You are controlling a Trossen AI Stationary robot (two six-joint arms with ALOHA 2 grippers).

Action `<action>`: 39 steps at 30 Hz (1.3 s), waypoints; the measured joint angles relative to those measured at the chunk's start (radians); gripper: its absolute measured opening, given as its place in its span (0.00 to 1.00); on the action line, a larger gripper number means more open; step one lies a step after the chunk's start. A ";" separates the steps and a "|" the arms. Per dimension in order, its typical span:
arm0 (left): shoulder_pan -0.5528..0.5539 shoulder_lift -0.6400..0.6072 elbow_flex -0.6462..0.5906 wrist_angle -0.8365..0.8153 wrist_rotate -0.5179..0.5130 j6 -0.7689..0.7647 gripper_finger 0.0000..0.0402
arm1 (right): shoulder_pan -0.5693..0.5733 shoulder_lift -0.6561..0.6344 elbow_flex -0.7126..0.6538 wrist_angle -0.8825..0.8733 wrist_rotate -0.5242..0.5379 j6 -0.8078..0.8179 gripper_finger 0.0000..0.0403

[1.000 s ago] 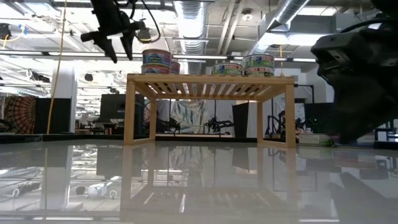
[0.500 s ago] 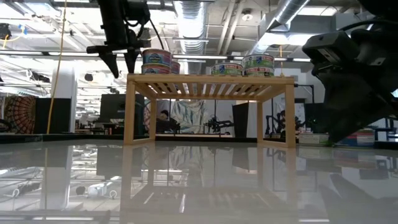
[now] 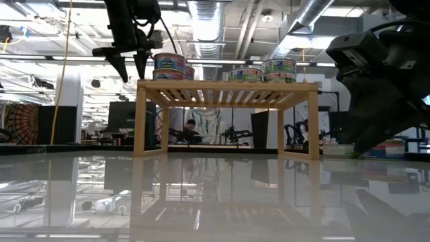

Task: Stack canned seafood by type on shelf
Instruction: Adjust the blue-pink stacked tuna cans on the shelf

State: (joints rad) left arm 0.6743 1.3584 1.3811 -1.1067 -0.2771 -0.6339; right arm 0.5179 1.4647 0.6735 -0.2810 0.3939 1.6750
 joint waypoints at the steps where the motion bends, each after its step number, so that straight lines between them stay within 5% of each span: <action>1: 0.000 0.001 0.000 -0.001 0.000 0.000 0.55 | 0.000 0.000 0.000 0.000 0.000 0.000 0.32; 39: 0.000 0.001 0.000 -0.001 -0.001 0.002 0.55 | -0.023 0.000 0.000 -0.001 0.000 -0.011 0.32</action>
State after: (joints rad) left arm 0.6739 1.3594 1.3811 -1.1076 -0.2781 -0.6323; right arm 0.4950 1.4647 0.6735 -0.2817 0.3939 1.6638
